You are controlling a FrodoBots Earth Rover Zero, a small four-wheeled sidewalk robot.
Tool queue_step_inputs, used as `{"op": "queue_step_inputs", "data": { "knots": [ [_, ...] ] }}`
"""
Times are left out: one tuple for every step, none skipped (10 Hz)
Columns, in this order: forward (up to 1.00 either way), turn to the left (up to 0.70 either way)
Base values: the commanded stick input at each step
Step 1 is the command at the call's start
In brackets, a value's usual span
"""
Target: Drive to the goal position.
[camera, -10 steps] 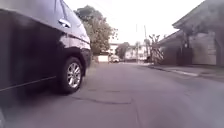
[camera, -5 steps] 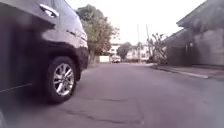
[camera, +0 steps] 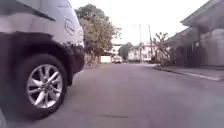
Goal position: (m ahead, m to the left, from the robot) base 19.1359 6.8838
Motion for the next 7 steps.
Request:
{"op": "queue_step_inputs", "data": {
  "knots": [
    [1.0, 0.0],
    [1.0, 0.0],
    [1.0, 0.0],
    [1.0, 0.0],
    [1.0, 0.0],
    [1.0, 0.0],
    [1.0, 0.0]
  ]
}}
